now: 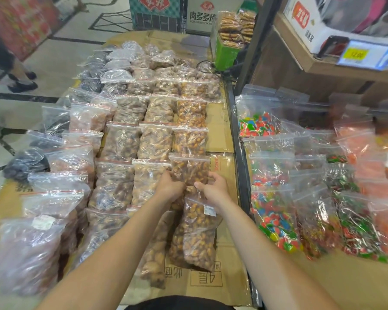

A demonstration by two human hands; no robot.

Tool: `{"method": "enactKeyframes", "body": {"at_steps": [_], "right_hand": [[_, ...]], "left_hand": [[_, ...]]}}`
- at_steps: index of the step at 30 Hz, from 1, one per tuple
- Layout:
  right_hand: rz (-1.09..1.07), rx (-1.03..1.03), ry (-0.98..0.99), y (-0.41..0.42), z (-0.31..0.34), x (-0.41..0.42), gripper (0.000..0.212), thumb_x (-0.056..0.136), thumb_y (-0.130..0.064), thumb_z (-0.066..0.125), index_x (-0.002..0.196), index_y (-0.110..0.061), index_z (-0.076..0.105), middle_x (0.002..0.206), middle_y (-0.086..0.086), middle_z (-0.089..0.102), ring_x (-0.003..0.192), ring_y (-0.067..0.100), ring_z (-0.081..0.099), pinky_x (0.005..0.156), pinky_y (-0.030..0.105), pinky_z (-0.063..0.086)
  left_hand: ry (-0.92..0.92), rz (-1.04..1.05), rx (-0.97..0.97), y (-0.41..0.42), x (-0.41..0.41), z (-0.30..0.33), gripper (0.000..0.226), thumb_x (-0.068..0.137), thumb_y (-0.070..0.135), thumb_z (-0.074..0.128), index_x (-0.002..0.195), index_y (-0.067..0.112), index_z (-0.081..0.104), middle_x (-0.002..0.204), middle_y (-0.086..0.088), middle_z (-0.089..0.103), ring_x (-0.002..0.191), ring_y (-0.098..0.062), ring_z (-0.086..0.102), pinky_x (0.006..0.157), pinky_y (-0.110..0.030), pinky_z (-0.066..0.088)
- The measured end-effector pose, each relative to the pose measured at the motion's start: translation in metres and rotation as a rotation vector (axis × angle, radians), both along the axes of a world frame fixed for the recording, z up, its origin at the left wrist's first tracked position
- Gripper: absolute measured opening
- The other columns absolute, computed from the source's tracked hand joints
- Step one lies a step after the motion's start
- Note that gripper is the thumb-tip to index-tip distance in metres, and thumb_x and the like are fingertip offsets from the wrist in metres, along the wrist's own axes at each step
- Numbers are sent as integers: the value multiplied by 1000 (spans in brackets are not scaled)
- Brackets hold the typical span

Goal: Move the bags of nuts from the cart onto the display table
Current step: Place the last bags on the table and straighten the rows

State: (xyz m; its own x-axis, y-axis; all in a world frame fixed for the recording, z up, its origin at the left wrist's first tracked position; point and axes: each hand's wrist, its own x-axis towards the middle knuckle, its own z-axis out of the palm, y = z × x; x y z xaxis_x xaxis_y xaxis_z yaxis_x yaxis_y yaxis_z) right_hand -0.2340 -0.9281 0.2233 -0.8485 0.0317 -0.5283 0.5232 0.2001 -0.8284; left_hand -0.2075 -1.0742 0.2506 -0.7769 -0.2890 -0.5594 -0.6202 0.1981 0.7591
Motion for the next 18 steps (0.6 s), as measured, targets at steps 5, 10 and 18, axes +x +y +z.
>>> {"method": "enactKeyframes", "body": {"at_steps": [5, 10, 18], "right_hand": [[4, -161, -122, 14, 0, -2, 40, 85, -19, 85, 119, -24, 65, 115, -2, 75, 107, 19, 70, 87, 48, 62], [43, -166, -97, 15, -1, -5, 13, 91, -13, 79, 104, -15, 75, 105, 2, 80, 97, 20, 74, 76, 40, 64], [-17, -47, -55, 6, -4, -3, 9, 91, -12, 78, 99, -12, 73, 98, -1, 78, 93, 17, 73, 65, 32, 61]], "left_hand": [[4, 0, 125, -4, -3, -10, 84, 57, 42, 87, 128, 16, 51, 113, -4, 70, 100, -27, 71, 89, -51, 60], [21, -21, 64, -2, -4, -8, 78, 77, 38, 87, 136, 18, 41, 125, -7, 62, 106, -27, 66, 93, -47, 58], [253, -375, -439, 6, 10, -9, 74, 93, 25, 67, 157, 19, 30, 156, -10, 35, 140, -30, 43, 109, -50, 44]]}}
